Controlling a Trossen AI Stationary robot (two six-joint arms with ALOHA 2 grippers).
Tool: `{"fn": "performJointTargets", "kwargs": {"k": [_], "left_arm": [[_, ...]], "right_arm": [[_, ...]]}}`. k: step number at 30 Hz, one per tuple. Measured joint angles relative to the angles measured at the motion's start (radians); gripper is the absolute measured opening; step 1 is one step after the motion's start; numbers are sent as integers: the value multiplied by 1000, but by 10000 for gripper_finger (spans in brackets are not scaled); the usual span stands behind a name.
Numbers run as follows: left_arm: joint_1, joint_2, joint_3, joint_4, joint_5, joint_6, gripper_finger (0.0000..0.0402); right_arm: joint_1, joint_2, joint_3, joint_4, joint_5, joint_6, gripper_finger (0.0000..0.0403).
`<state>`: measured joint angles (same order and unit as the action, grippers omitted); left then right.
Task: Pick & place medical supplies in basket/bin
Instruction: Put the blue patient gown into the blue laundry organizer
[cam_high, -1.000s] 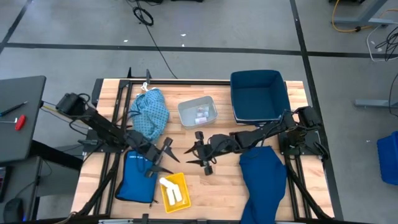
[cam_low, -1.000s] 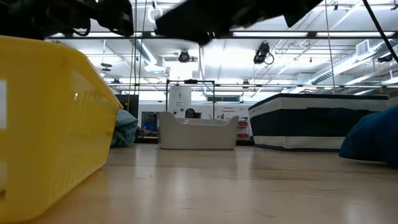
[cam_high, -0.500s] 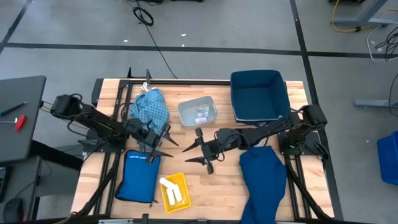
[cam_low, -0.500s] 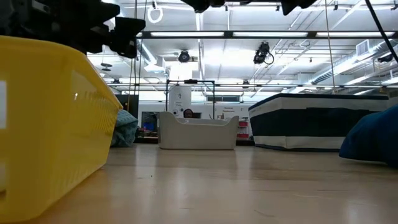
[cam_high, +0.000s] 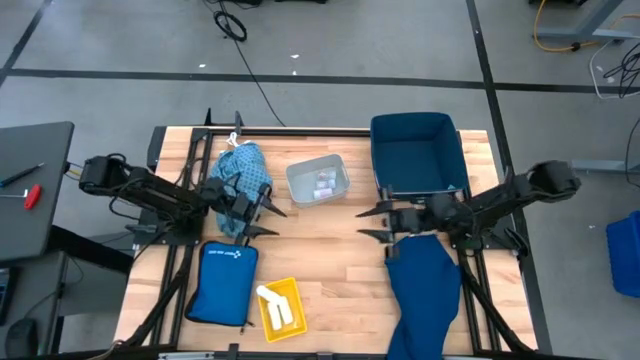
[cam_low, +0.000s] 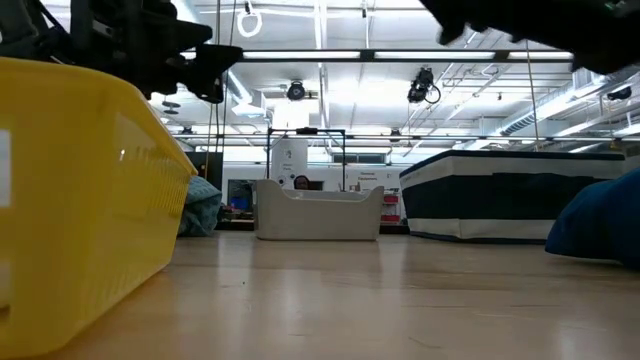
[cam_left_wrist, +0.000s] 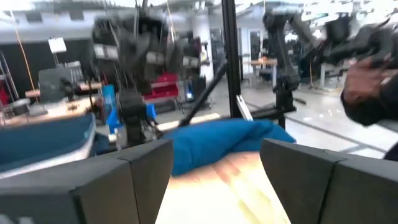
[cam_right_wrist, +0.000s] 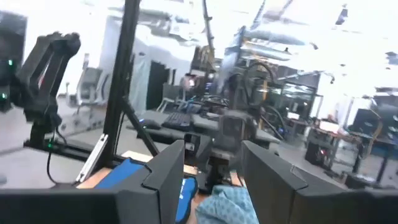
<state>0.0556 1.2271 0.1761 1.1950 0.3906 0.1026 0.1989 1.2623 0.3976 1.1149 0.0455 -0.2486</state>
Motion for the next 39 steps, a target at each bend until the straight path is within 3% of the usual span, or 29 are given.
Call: {"fn": "performJointTargets", "kwargs": {"k": [5, 10, 21, 29, 39], "left_arm": [[107, -76, 1, -16, 108, -44, 246], [246, -227, 1, -136, 205, -88, 246], [529, -548, 1, -506, 329, -87, 246], [611, -565, 1, -597, 320, -46, 246], [620, -554, 1, -588, 317, -32, 246]], "right_arm": [[0, -114, -154, 50, 26, 47, 160], [0, -191, -240, 50, 68, 86, 160], [0, -212, -301, 27, 83, 166, 160], [-1, -212, -354, 42, 162, 192, 160], [-1, -212, -359, 41, 243, 240, 160]]}}
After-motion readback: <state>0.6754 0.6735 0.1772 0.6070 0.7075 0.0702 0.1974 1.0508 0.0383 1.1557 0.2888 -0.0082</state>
